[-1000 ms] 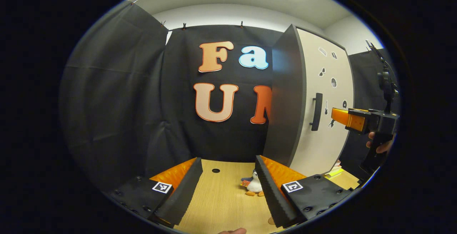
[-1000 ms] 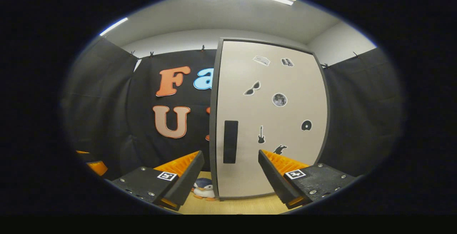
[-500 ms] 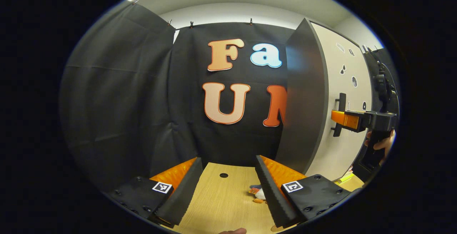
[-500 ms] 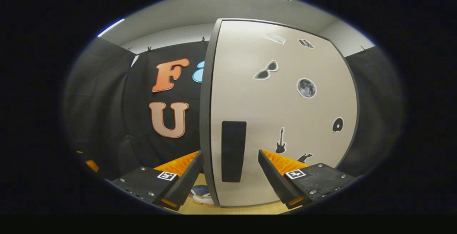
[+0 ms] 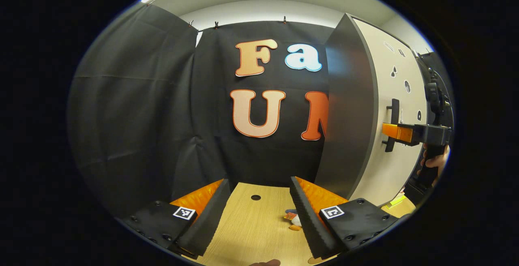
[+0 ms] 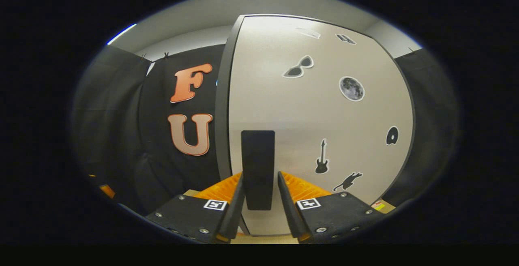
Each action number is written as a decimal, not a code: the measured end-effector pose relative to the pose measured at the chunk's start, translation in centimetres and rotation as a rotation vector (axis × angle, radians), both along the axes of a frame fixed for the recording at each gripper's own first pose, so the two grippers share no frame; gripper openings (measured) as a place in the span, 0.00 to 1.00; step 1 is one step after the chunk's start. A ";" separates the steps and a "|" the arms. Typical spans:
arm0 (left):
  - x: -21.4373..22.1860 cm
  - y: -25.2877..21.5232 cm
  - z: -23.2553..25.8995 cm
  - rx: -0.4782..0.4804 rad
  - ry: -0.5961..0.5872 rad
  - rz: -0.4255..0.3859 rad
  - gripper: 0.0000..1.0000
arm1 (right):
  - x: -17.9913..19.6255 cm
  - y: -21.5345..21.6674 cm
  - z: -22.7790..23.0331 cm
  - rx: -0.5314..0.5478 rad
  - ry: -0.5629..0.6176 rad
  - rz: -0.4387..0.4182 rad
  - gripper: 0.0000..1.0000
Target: Open the cabinet door with the right hand, grasp the bottle in the cabinet with the left hand and place it on the coaster, then close the cabinet door with the right hand.
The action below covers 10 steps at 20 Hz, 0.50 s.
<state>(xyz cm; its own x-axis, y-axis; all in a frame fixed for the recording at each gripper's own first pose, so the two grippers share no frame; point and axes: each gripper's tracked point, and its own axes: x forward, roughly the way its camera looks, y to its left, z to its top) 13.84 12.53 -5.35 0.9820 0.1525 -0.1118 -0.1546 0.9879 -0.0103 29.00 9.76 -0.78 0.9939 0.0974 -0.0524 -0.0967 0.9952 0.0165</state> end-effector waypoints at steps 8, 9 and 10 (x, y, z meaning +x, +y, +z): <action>-2.8 1.2 0.5 0.005 -0.001 0.006 0.96 | -0.6 -0.2 0.0 0.051 0.025 -0.037 0.29; -3.4 1.3 0.7 0.004 -0.002 0.006 0.95 | -0.9 -0.4 0.1 0.055 0.024 -0.041 0.24; -4.0 1.5 0.7 0.006 -0.003 0.008 0.94 | -1.1 -0.4 0.1 0.065 0.024 -0.042 0.26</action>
